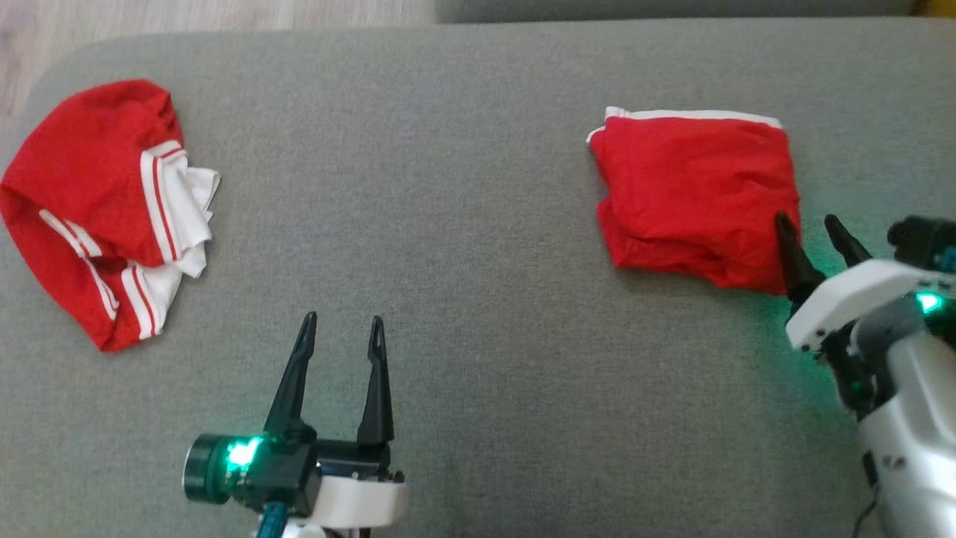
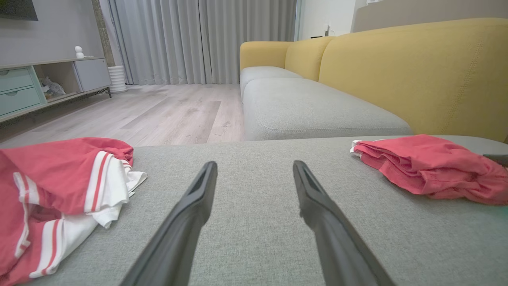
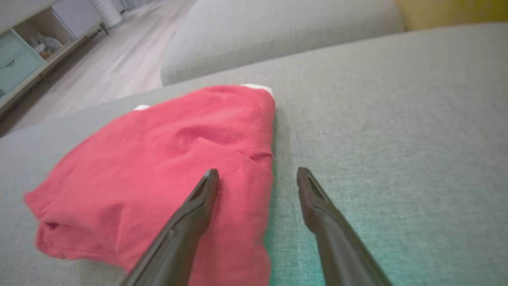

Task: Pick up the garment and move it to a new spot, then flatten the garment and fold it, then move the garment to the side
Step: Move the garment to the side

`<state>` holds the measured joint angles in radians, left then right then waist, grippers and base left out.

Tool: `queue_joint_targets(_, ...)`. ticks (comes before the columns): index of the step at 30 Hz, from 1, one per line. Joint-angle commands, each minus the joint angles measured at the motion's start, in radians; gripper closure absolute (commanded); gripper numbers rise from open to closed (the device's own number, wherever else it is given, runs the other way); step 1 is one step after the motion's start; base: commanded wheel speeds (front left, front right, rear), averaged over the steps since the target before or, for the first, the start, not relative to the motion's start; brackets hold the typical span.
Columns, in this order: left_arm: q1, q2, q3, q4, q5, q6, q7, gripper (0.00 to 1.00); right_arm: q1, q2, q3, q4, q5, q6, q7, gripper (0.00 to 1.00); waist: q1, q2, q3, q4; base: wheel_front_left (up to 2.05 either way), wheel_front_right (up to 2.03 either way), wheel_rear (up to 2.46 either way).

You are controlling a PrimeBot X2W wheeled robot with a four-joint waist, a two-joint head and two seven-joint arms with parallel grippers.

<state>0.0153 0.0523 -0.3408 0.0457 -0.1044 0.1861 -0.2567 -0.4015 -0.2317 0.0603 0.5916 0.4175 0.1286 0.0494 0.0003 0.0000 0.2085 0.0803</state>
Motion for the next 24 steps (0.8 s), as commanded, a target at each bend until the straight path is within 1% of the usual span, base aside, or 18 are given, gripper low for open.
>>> queue_joint_targets(1, -0.044, -0.002, 0.014, -0.026, 0.009, 0.012, -0.005, 0.0, -0.034, -0.036, 0.039, 0.017, 0.045, 0.002, 0.053, 0.0, -0.0003, 0.0, 0.018, 0.011, 0.0, 0.0, 0.0)
queue_joint_targets(3, -0.052, -0.002, 0.002, -0.019, 0.011, 0.017, -0.005, 0.0, -0.06, -0.049, 0.069, 0.069, 0.087, 0.002, 0.119, 0.0, -0.0003, 0.0, 0.023, 0.017, 0.0, 0.0, 0.0)
queue_joint_targets(4, -0.056, -0.002, -0.004, -0.016, 0.011, 0.019, -0.005, 0.0, -0.066, -0.051, 0.085, 0.091, 0.11, 0.002, 0.15, 0.29, -0.0003, 0.0, 0.025, 0.021, 0.0, 0.0, 0.0)
queue_joint_targets(5, -0.059, -0.002, -0.008, -0.013, 0.011, 0.022, -0.005, 0.0, -0.07, -0.052, 0.105, 0.103, 0.135, 0.002, 0.174, 0.9, -0.0003, 0.0, 0.026, 0.024, 0.0, 0.0, 0.0)
queue_joint_targets(6, -0.062, -0.002, -0.011, -0.011, 0.011, 0.025, -0.005, 0.0, -0.072, -0.057, 0.126, 0.104, 0.157, 0.002, 0.185, 1.0, -0.0003, 0.0, 0.027, 0.026, 0.0, 0.0, 0.0)
queue_joint_targets(8, -0.066, -0.002, -0.014, -0.011, 0.009, 0.033, -0.005, 0.0, -0.074, -0.078, 0.147, 0.087, 0.192, 0.002, 0.153, 1.0, -0.0003, 0.0, 0.032, 0.025, 0.0, 0.0, 0.0)
queue_joint_targets(10, -0.067, -0.002, -0.013, -0.017, 0.013, 0.036, -0.005, 0.0, -0.076, -0.117, 0.164, 0.073, 0.21, 0.002, 0.13, 1.0, -0.0003, 0.0, 0.041, 0.012, 0.0, 0.0, 0.0)
queue_joint_targets(13, -0.077, -0.001, -0.012, -0.032, 0.034, 0.033, -0.005, 0.0, -0.087, -0.204, 0.181, 0.068, 0.207, 0.002, 0.124, 1.0, -0.0003, 0.0, 0.068, -0.023, 0.0, 0.0, 0.0)
queue_joint_targets(16, -0.097, -0.001, -0.01, -0.035, 0.053, 0.036, -0.005, 0.0, -0.101, -0.296, 0.181, 0.067, 0.217, 0.002, 0.145, 1.0, -0.0003, 0.0, 0.104, -0.065, 0.0, 0.0, 0.0)
queue_joint_targets(20, -0.145, -0.001, -0.017, -0.034, 0.074, 0.028, -0.005, 0.0, -0.121, -0.424, 0.166, 0.071, 0.224, 0.002, 0.162, 1.0, -0.0003, 0.0, 0.169, -0.117, 0.0, 0.0, 0.0)
queue_joint_targets(21, -0.145, -0.001, -0.017, -0.034, 0.074, 0.028, -0.005, 0.0, -0.121, -0.424, 0.166, 0.071, 0.224, 0.002, 0.162, 1.0, -0.0003, 0.0, 0.169, -0.117, 0.0, 0.0, 0.0)
queue_joint_targets(24, -0.19, 0.0, -0.025, -0.03, 0.091, 0.02, -0.005, 0.0, -0.143, -0.502, 0.147, 0.083, 0.222, 0.002, 0.165, 1.0, -0.0003, 0.0, 0.223, -0.143, 0.0, 0.0, 0.0)
